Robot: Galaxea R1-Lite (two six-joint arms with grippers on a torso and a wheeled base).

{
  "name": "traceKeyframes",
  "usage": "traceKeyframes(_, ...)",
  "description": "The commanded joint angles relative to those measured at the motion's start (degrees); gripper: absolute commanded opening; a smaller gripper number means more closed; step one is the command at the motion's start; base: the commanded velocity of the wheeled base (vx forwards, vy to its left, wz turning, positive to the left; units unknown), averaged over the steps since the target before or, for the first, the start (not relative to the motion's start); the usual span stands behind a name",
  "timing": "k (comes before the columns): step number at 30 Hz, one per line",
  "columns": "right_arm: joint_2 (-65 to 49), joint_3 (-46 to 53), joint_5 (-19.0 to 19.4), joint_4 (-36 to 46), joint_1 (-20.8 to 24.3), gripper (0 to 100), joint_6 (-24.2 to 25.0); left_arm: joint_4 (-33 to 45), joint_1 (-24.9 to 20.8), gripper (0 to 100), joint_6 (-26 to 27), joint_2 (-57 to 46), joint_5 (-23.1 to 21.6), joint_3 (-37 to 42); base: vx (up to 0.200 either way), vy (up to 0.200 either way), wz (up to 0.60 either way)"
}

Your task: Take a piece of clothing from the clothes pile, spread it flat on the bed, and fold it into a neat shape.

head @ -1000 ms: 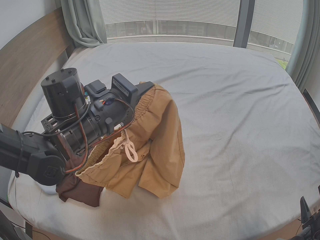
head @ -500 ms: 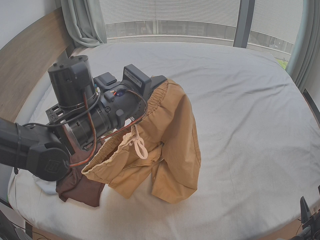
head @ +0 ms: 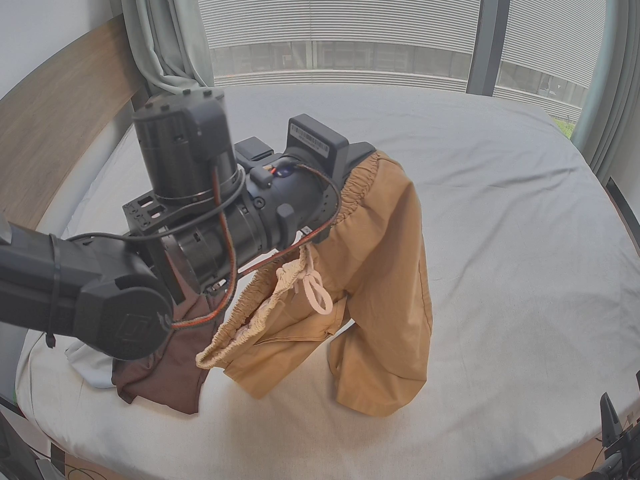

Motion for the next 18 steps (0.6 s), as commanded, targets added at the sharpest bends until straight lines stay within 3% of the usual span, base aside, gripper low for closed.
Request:
traceKeyframes(1, -0.05, 1.01, 0.01, -0.04, 0.0, 100, -0.03, -0.07, -1.08, 0, -2.76, 2.02, 0.04, -2.33, 0.0, 0.0, 0.0)
traceKeyframes(7, -0.05, 1.01, 0.01, -0.04, 0.0, 100, -0.03, 1.07, -1.87, 0, -12.69, 2.99, -0.13, -4.97, 0.0, 0.0, 0.0)
traceKeyframes(18, -0.05, 1.01, 0.01, -0.04, 0.0, 100, -0.03, 1.16, -5.21, 0, -13.4, 5.71, -0.04, -9.8, 0.0, 0.0, 0.0)
